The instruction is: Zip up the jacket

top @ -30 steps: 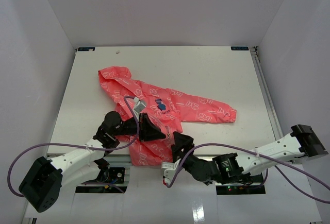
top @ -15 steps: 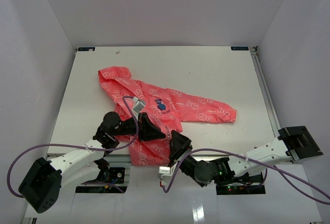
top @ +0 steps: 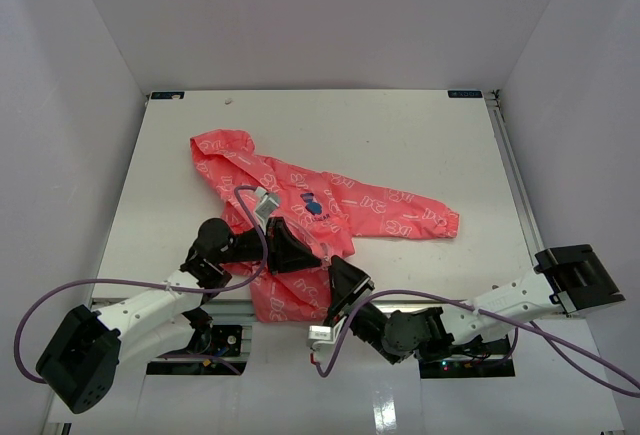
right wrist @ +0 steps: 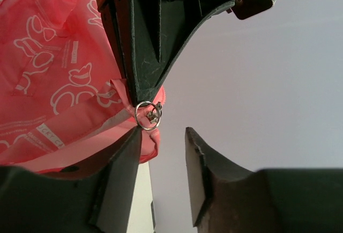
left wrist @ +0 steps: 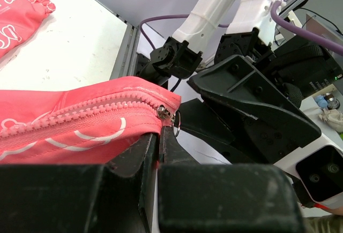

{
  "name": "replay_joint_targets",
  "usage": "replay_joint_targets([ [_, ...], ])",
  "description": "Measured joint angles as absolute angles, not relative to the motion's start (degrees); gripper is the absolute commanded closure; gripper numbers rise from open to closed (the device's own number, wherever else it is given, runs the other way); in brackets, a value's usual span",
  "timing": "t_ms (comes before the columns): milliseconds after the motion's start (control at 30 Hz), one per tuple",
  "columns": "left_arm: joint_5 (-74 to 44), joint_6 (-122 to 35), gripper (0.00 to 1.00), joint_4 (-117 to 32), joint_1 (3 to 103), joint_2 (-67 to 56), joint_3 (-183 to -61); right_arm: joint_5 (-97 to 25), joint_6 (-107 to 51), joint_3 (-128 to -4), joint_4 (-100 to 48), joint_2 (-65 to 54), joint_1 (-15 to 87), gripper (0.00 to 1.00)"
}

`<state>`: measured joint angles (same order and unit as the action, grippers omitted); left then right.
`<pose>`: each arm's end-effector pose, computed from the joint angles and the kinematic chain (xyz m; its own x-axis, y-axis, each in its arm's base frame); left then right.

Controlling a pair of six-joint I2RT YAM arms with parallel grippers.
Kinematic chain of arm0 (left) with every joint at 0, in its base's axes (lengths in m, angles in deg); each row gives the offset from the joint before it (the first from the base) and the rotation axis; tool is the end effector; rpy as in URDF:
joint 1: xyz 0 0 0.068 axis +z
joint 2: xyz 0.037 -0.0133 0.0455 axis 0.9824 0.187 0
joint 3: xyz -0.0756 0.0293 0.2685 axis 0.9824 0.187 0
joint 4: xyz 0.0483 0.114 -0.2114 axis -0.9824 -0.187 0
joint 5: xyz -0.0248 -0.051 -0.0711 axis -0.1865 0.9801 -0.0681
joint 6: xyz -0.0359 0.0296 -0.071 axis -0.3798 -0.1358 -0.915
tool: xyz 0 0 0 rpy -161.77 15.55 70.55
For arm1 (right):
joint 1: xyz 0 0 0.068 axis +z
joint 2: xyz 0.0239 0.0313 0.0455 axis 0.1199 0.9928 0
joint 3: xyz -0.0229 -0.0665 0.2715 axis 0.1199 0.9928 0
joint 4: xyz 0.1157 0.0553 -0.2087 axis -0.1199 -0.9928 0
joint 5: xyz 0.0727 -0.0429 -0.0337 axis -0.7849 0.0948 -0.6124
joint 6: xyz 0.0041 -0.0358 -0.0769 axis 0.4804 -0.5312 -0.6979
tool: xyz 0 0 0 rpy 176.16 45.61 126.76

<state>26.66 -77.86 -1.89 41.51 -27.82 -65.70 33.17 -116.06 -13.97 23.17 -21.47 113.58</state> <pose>0.1194 -0.1648 0.2529 -0.6629 -0.0695 -0.7454 0.7478 -0.0147 -0.6637 -0.0022 0.2346 0.2657 0.6981 -0.6708 -0.2502 -0.1419 0.2129 -0.9667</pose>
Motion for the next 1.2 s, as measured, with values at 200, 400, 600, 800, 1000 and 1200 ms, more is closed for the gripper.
replay_joint_targets([
  [200,26.4,-78.1,1.0,-1.3,41.5,-27.8,-65.6,33.0,-116.7,-13.9,23.5,-21.3,113.6,0.76],
  [400,26.4,-77.9,1.0,-1.5,41.6,-27.9,-65.5,32.5,-115.4,-13.9,23.7,-21.5,113.6,0.92],
  [600,26.5,-77.0,1.0,-2.9,41.5,-28.3,-65.5,30.6,-110.2,-14.0,18.2,-24.4,113.6,0.89],
  [800,26.5,-76.7,1.0,-3.5,41.5,-28.5,-65.5,29.2,-104.7,-14.3,13.1,-27.1,113.3,0.78],
  [1000,26.7,-76.8,1.0,-4.3,41.5,-28.5,-65.5,28.1,-99.0,-16.3,6.1,-27.6,112.7,0.4],
  [1200,26.7,-77.0,1.0,-4.4,41.5,-28.5,-65.5,27.4,-98.2,-17.6,3.0,-27.3,112.7,0.41],
])
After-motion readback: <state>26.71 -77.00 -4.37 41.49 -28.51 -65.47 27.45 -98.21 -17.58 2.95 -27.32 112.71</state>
